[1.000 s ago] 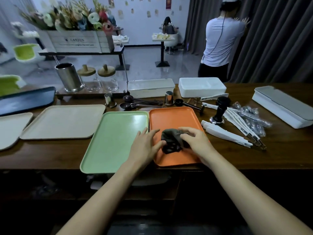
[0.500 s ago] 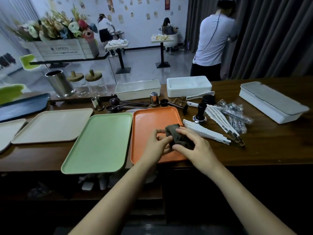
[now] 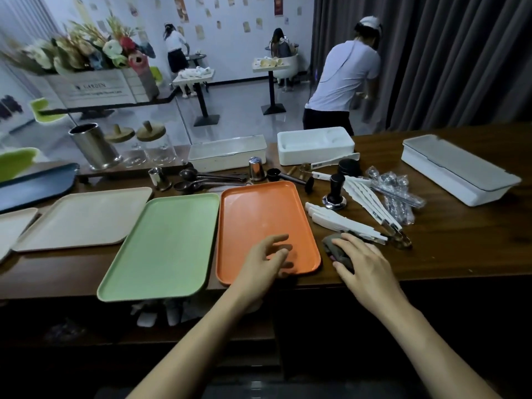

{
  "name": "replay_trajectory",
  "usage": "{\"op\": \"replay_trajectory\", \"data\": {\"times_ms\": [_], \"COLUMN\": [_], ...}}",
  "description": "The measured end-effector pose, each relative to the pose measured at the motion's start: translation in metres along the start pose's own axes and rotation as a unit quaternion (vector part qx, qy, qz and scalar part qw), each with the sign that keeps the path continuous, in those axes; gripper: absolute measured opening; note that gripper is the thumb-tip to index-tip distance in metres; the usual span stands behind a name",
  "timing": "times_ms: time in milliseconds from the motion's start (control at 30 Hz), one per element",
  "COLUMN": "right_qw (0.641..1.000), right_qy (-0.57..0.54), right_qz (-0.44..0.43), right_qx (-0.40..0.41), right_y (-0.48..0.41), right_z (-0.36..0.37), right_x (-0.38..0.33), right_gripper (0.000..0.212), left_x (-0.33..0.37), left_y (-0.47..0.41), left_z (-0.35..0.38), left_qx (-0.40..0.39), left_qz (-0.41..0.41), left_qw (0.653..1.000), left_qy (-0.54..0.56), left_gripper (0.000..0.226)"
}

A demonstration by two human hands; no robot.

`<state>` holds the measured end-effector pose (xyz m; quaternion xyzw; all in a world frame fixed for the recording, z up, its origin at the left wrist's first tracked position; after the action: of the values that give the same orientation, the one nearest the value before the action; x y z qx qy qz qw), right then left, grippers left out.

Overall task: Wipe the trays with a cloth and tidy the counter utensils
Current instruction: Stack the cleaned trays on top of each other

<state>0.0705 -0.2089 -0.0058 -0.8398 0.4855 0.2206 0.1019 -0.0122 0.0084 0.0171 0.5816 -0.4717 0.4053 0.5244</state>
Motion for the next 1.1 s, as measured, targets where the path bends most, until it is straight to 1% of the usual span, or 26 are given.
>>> {"op": "replay_trajectory", "data": {"times_ms": [100, 200, 333, 500, 667, 800, 867, 967, 1100], "right_qw": [0.999, 0.997, 0.992, 0.974, 0.956, 0.941, 0.934, 0.929, 0.919], "right_qy": [0.012, -0.013, -0.067, -0.141, -0.206, -0.251, -0.269, -0.265, -0.278], "right_qz": [0.011, -0.038, -0.101, -0.177, -0.202, -0.215, -0.22, -0.239, -0.253], "right_qx": [0.027, 0.06, 0.028, -0.025, -0.053, -0.067, -0.079, -0.099, -0.12], "right_y": [-0.004, -0.014, -0.031, -0.042, -0.053, -0.062, -0.068, -0.084, -0.125], "right_z": [0.001, 0.006, 0.035, 0.085, 0.131, 0.167, 0.184, 0.202, 0.21], "right_x": [-0.014, -0.053, -0.122, -0.215, -0.317, -0.39, -0.42, -0.458, -0.501], "right_gripper": [0.049, 0.043, 0.037, 0.033, 0.027, 0.023, 0.022, 0.023, 0.023], "left_x": [-0.01, -0.018, -0.032, -0.052, -0.062, -0.07, -0.076, -0.085, -0.091], "left_y": [0.021, 0.044, 0.08, 0.129, 0.178, 0.215, 0.226, 0.235, 0.234], "left_z": [-0.032, -0.066, -0.116, -0.192, -0.28, -0.348, -0.378, -0.417, -0.468], "left_qx": [0.068, 0.127, 0.185, 0.231, 0.254, 0.269, 0.279, 0.295, 0.338], "left_qz": [0.016, 0.032, 0.036, 0.033, 0.037, 0.026, 0.022, 0.017, 0.005], "left_qw": [0.997, 0.99, 0.979, 0.967, 0.958, 0.953, 0.952, 0.949, 0.937], "left_qy": [-0.024, -0.052, -0.081, -0.098, -0.13, -0.139, -0.124, -0.108, -0.095], "left_gripper": [0.033, 0.033, 0.033, 0.033, 0.031, 0.037, 0.038, 0.039, 0.04]}}
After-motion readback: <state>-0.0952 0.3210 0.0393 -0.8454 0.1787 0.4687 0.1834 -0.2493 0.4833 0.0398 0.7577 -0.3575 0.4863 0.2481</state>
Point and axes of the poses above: each hand's wrist, its own y-axis away from the middle knuckle, its own z-axis out of the palm, x = y × z, the point moved 2 cm from there along -y, towards the middle knuckle, and after that the axes turned 10 degrees about -x, right-handed, at the moved point
